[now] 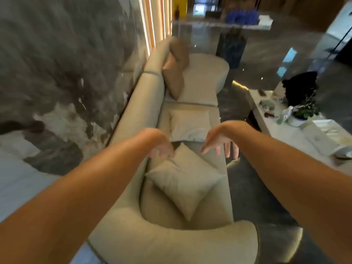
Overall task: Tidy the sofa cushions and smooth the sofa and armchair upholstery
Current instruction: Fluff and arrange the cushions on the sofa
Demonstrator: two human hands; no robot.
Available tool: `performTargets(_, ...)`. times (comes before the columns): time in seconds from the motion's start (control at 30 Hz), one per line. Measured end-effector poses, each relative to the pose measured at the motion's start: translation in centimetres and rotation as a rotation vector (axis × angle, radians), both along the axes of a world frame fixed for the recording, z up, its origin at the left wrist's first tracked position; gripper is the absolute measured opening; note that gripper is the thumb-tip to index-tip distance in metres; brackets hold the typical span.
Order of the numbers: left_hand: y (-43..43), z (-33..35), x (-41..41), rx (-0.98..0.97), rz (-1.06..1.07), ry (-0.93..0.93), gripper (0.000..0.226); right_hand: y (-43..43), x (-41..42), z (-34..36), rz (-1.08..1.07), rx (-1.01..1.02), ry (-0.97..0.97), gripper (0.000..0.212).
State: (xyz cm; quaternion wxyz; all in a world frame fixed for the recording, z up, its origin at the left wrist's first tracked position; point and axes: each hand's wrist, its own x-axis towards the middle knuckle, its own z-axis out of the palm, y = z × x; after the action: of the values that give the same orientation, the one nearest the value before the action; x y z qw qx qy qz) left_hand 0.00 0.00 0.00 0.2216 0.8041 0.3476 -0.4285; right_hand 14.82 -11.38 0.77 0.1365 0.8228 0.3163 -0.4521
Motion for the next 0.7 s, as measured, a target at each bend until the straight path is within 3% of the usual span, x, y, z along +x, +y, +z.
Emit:
performTargets(0.23,-1.9,-16.1,-0.9,0.0,-0.132,0.01,0.056,-1.7,-0.6,-13.3,-0.015,0.048,0.058,0.053)
performTargets(0.4,0.9,-21.8,-0.2,-0.001,-0.272,-0.031,0.049,-1.0,-0.5,-20.4,-0.125,0.034,0.072,0.054)
performTargets(0.7,9.1,-31.2,4.0,0.094,-0.079,-0.077,0.051,3.9,1.5,-32.0,-0.191,0.043,0.051,0.07)
